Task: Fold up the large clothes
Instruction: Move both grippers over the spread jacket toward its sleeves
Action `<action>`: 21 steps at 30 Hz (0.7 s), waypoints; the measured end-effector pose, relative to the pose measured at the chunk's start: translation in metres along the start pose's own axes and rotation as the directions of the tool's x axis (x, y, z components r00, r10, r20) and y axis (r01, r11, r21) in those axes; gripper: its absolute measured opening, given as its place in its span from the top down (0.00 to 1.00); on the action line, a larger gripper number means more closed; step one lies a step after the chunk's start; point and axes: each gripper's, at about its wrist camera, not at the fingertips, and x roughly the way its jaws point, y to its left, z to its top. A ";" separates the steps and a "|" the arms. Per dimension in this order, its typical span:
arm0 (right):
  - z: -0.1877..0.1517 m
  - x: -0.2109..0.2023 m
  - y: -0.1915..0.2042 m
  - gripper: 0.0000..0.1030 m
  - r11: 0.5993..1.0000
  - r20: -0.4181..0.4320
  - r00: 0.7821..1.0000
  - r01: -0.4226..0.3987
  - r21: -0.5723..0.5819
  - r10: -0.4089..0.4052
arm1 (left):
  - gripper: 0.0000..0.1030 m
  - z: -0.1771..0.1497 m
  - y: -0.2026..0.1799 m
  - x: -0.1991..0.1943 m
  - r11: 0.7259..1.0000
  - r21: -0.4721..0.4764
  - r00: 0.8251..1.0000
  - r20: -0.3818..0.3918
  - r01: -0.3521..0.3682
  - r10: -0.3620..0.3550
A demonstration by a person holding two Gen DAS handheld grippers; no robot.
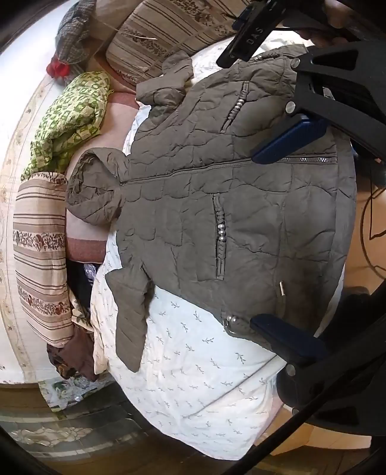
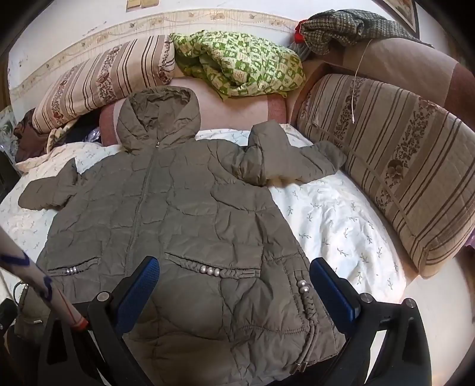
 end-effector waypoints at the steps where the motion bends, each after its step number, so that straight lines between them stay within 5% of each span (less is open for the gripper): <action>1: 0.000 0.003 0.000 0.00 1.000 -0.005 1.000 0.001 0.000 -0.001 | 0.02 0.000 -0.002 0.000 1.000 0.010 1.000 0.002 -0.002 0.002; 11: 0.000 0.022 0.002 0.00 1.000 -0.042 0.999 -0.006 -0.010 0.005 | 0.02 0.008 -0.014 -0.002 0.996 0.069 0.997 0.056 -0.049 0.045; 21: 0.002 0.013 0.009 0.00 0.999 0.006 1.000 0.027 -0.039 -0.027 | 0.02 0.046 0.010 -0.002 0.977 0.064 0.961 0.200 -0.205 0.188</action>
